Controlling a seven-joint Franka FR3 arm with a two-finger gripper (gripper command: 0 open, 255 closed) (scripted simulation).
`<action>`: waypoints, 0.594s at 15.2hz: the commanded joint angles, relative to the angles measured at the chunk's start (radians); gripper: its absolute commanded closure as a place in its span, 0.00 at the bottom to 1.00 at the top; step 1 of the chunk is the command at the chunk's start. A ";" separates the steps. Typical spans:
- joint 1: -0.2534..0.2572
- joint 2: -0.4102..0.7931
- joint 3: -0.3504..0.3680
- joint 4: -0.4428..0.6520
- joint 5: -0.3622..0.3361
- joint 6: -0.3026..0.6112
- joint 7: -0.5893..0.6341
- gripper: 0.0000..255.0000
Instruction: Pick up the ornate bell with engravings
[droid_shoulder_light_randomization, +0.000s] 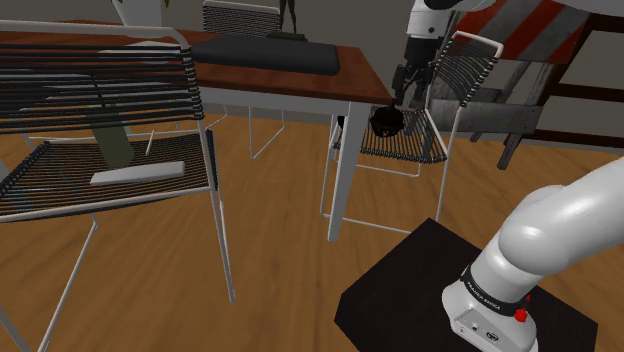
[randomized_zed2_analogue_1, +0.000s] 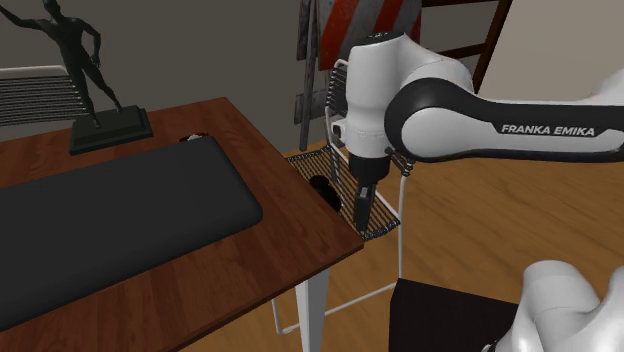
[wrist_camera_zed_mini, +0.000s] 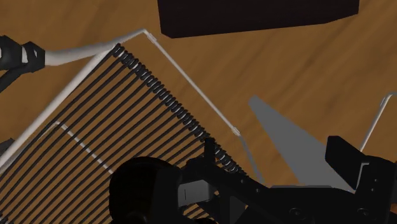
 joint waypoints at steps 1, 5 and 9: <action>-0.009 0.067 -0.027 0.052 -0.004 0.011 -0.034 0.00; -0.027 0.208 -0.076 0.168 -0.001 0.023 -0.102 0.00; -0.050 0.358 -0.120 0.308 0.019 0.020 -0.171 0.00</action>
